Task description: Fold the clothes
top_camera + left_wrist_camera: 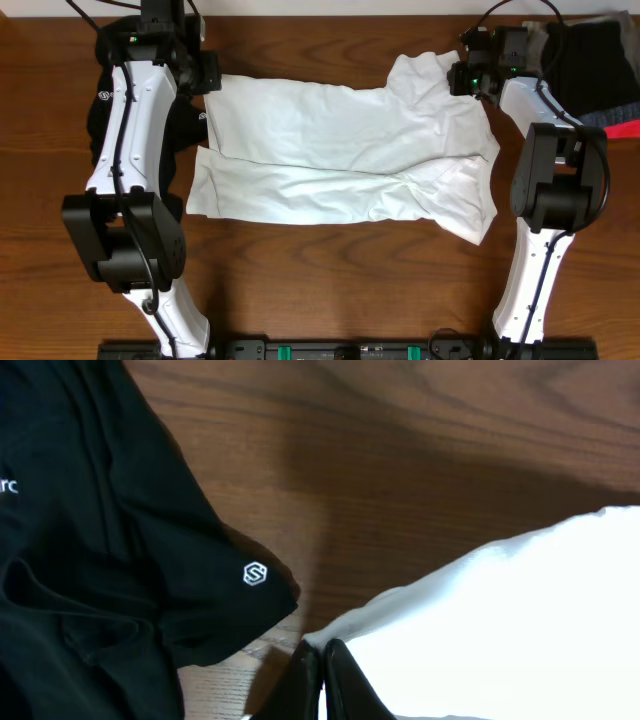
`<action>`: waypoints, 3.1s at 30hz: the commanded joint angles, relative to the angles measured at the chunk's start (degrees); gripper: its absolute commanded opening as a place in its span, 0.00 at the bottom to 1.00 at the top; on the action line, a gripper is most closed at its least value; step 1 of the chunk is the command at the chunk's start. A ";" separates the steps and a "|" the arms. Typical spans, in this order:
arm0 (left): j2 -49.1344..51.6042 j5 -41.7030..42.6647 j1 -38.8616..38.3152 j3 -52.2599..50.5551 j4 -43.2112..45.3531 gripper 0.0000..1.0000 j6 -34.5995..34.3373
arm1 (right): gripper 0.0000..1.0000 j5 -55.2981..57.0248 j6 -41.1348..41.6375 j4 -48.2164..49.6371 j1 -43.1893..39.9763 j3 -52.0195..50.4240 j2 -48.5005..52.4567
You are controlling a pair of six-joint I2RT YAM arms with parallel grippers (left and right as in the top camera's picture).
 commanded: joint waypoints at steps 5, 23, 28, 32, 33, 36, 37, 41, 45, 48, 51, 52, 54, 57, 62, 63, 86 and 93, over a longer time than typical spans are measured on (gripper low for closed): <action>0.07 -2.58 0.46 0.66 0.74 0.06 0.39 | 0.01 -0.98 2.45 -2.16 -1.03 0.98 -1.86; -3.15 -2.58 0.48 0.66 -4.52 0.06 0.39 | 0.01 -0.20 0.24 -26.67 -4.02 1.03 -23.91; -3.74 -2.58 0.46 0.66 -9.66 0.06 0.39 | 0.01 0.76 0.26 -39.54 -4.02 1.03 -25.31; -3.72 -2.58 0.46 0.63 -13.55 0.06 0.39 | 0.01 3.21 0.28 -49.09 -4.02 0.92 -25.16; -3.72 -2.58 0.46 0.63 -14.36 0.06 0.39 | 0.01 4.20 0.31 -51.28 -4.02 0.87 -25.16; -3.72 -2.62 0.48 -0.13 -15.13 0.06 0.42 | 0.01 7.43 1.20 -54.21 -4.15 0.57 -25.14; -3.72 -2.64 0.52 -0.55 -14.97 0.06 0.42 | 0.01 8.24 1.64 -54.66 -4.28 0.33 -25.03; -2.86 -3.98 0.59 -3.26 -13.84 0.06 0.39 | 0.01 8.31 1.79 -54.58 -5.11 -2.16 -24.96; -1.29 -6.21 0.63 -6.58 -12.24 0.06 0.37 | 0.01 8.33 1.79 -52.96 -6.51 -6.38 -24.96; -1.01 -6.45 1.05 -9.92 -8.83 0.06 0.35 | 0.01 8.26 1.79 -51.45 -7.82 -9.42 -24.96; -1.01 -6.45 1.46 -12.44 -5.51 0.06 0.35 | 0.01 8.24 1.79 -50.16 -8.81 -11.67 -24.96; -1.01 -6.47 1.57 -13.03 -4.72 0.06 0.35 | 0.01 8.26 1.79 -49.86 -8.96 -12.24 -24.96; -1.01 -6.47 1.84 -14.19 -3.08 0.06 0.37 | 0.01 8.26 1.79 -49.27 -9.18 -13.20 -24.96; -1.01 -6.47 2.14 -15.63 -1.03 0.06 0.37 | 0.01 8.28 1.77 -49.03 -9.16 -13.90 -24.96; -0.98 -6.47 2.14 -16.63 0.15 0.06 0.37 | 0.01 8.26 1.77 -49.33 -9.16 -14.80 -24.96; -0.98 -6.47 2.14 -16.63 0.15 0.06 0.37 | 0.01 8.22 1.77 -49.83 -9.14 -15.15 -24.96; -1.03 0.52 5.97 -16.61 -2.01 0.93 1.66 | 0.74 7.32 3.72 -52.33 -12.13 -16.11 -26.38; -0.37 15.30 7.58 -16.63 -2.54 0.93 9.79 | 0.78 5.40 3.65 -52.46 -11.17 -12.63 -31.32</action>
